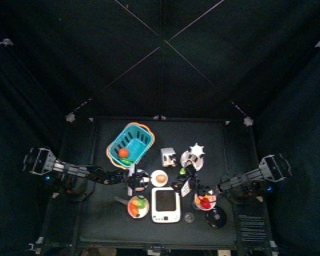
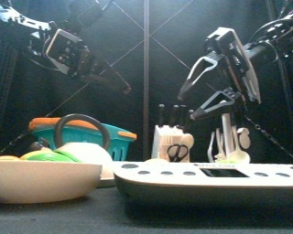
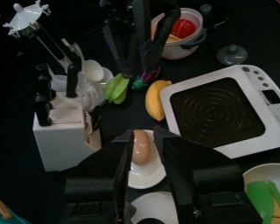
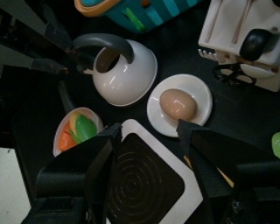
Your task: Grab orange
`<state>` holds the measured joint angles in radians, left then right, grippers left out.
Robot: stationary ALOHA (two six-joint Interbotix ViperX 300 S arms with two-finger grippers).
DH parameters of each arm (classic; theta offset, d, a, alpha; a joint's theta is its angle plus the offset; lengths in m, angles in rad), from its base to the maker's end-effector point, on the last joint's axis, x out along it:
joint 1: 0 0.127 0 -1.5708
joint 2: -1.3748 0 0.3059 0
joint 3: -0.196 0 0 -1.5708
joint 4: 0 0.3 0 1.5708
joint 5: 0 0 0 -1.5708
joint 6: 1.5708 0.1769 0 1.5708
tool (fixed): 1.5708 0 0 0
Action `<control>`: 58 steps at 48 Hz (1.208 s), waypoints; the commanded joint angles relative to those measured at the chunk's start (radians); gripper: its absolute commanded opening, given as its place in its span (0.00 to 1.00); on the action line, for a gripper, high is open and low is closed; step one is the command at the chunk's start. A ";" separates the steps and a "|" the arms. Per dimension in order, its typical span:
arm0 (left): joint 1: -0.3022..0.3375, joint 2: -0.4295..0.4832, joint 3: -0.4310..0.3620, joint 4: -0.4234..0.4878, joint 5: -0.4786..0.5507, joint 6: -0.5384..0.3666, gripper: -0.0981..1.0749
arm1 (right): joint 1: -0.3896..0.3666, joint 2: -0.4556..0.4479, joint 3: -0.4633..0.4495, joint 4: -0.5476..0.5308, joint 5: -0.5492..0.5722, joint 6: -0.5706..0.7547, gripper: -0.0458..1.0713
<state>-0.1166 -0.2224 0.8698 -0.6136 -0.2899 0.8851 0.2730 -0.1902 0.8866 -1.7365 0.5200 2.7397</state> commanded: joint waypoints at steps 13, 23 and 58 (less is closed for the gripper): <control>0.000 -0.012 -0.020 -0.002 -0.003 0.000 0.67 | 0.014 -0.012 0.002 -0.003 -0.005 -0.003 0.83; 0.006 -0.018 -0.011 -0.015 -0.003 -0.002 0.67 | 0.014 -0.015 0.012 0.008 -0.005 -0.003 0.83; 0.399 -0.278 0.054 -0.327 0.353 0.002 0.67 | 0.014 -0.008 0.018 0.009 -0.005 -0.002 0.83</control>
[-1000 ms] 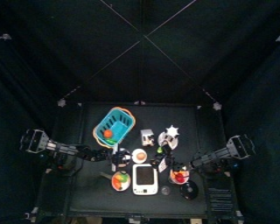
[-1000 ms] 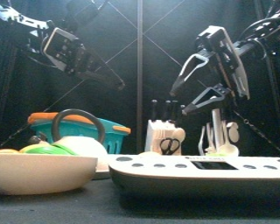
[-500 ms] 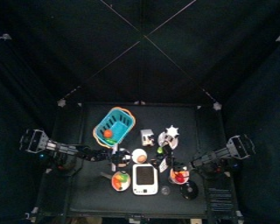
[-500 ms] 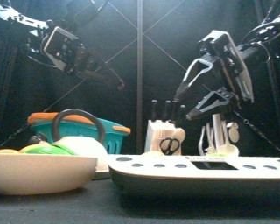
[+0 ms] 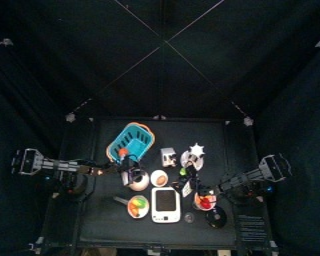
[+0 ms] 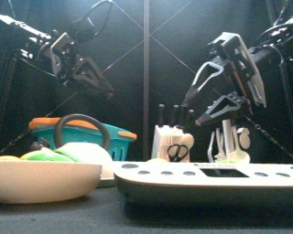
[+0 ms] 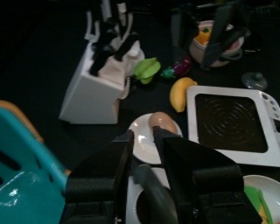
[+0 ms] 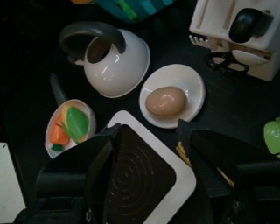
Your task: Grab orange
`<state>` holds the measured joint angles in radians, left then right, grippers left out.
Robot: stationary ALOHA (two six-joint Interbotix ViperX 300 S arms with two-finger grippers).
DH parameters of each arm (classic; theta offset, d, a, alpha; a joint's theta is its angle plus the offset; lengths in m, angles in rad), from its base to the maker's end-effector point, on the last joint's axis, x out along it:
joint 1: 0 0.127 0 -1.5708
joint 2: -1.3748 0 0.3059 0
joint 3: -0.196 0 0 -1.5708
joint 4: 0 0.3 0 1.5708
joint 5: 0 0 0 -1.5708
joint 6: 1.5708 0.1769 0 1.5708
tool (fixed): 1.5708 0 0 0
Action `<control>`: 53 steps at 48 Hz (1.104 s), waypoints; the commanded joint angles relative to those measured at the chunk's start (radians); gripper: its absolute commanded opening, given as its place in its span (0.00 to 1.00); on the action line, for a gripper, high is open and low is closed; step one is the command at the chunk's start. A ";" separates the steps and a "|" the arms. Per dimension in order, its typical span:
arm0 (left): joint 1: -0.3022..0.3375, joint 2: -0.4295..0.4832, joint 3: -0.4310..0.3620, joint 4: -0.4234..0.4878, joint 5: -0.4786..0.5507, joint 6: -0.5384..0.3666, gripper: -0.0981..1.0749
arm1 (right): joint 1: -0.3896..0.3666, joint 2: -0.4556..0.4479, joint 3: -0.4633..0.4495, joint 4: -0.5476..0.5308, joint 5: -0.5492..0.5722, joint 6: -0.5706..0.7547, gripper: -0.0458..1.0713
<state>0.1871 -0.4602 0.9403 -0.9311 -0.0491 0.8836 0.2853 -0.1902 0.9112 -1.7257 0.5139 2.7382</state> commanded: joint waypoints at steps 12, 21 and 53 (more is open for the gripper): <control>0.379 -0.043 -0.058 0.169 0.449 0.002 0.67 | 0.000 0.003 -0.006 -0.005 0.002 0.000 0.83; 0.439 0.057 -0.083 0.360 0.581 -0.002 0.67 | 0.000 0.011 -0.005 -0.008 0.002 0.000 0.83; 0.468 0.253 -0.183 0.666 0.686 -0.002 0.97 | 0.000 0.041 0.000 -0.002 -0.012 0.000 0.83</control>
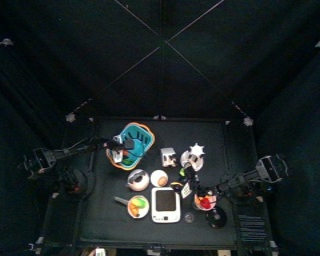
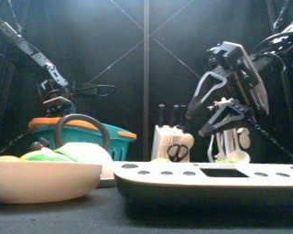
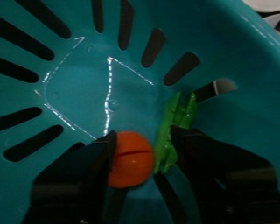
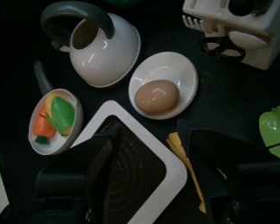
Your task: Grab orange
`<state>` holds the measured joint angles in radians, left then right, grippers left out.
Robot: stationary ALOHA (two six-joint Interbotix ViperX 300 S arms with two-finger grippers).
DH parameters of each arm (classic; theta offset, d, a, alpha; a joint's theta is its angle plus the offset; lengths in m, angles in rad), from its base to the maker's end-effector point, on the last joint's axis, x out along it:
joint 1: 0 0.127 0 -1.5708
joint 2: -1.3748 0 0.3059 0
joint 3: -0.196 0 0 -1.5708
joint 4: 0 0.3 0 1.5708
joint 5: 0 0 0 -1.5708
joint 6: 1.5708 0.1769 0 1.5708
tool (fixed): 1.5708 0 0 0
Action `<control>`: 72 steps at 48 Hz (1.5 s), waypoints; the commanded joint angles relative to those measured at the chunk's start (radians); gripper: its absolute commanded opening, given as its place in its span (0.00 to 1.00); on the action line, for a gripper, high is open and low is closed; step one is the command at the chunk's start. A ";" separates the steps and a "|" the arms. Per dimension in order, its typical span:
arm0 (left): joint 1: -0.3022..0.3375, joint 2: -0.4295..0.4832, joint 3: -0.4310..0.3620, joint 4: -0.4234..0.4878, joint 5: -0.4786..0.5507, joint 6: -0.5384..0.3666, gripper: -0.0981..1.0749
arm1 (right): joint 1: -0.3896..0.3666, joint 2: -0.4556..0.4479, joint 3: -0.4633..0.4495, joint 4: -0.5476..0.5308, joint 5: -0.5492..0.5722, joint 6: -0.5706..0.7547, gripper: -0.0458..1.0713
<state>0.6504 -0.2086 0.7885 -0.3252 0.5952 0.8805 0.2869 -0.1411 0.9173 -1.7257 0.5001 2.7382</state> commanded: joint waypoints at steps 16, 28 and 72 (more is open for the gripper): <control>0.000 0.101 -0.077 0.204 0.199 -0.094 0.96 | -0.003 0.008 -0.008 -0.002 0.000 0.000 0.83; -0.020 0.196 -0.120 0.319 0.249 -0.196 0.96 | 0.000 0.009 -0.003 -0.002 0.000 0.000 0.83; -0.109 0.218 -0.241 0.376 0.290 -0.288 0.52 | 0.002 0.015 0.006 0.009 0.000 0.000 0.83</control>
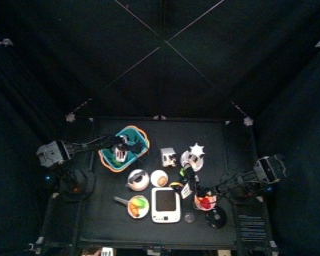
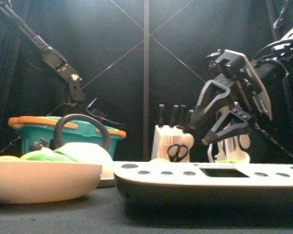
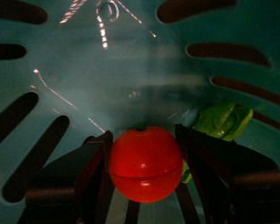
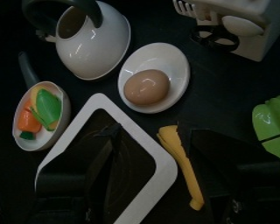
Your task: Grab orange
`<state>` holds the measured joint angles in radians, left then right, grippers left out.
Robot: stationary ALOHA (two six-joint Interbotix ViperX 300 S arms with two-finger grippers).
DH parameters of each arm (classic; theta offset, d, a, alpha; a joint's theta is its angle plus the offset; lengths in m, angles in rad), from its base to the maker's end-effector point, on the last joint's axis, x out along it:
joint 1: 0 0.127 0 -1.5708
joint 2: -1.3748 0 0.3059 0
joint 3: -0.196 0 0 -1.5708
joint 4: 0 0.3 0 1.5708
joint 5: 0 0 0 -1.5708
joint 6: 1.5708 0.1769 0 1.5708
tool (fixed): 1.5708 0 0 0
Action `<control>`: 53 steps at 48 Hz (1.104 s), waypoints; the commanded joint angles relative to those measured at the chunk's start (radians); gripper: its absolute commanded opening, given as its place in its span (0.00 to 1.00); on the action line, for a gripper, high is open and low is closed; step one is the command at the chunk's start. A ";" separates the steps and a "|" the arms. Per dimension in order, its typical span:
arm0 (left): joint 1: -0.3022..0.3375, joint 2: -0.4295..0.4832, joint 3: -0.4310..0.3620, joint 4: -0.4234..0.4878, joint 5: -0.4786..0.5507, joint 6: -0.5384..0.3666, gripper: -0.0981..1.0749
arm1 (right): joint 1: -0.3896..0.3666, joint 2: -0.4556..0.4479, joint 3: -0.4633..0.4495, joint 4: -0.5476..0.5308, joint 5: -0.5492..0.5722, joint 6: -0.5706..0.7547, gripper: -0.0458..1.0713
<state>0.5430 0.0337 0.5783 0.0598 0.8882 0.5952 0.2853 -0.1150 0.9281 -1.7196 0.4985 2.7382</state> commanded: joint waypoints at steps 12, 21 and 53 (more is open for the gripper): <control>0.000 -0.077 -0.041 -0.066 -0.098 -0.002 0.52 | 0.003 -0.011 -0.002 0.011 0.002 0.000 0.83; 0.005 -0.126 -0.034 -0.117 -0.172 0.000 0.52 | 0.008 -0.011 -0.003 0.011 0.003 0.000 0.83; -0.011 -0.456 0.124 -0.272 -0.555 -0.017 0.52 | 0.011 -0.011 -0.008 0.008 0.002 0.000 0.83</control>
<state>0.5415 -0.3743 0.6995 -0.1687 0.3988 0.5814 0.2961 -0.1150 0.9342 -1.7058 0.4970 2.7382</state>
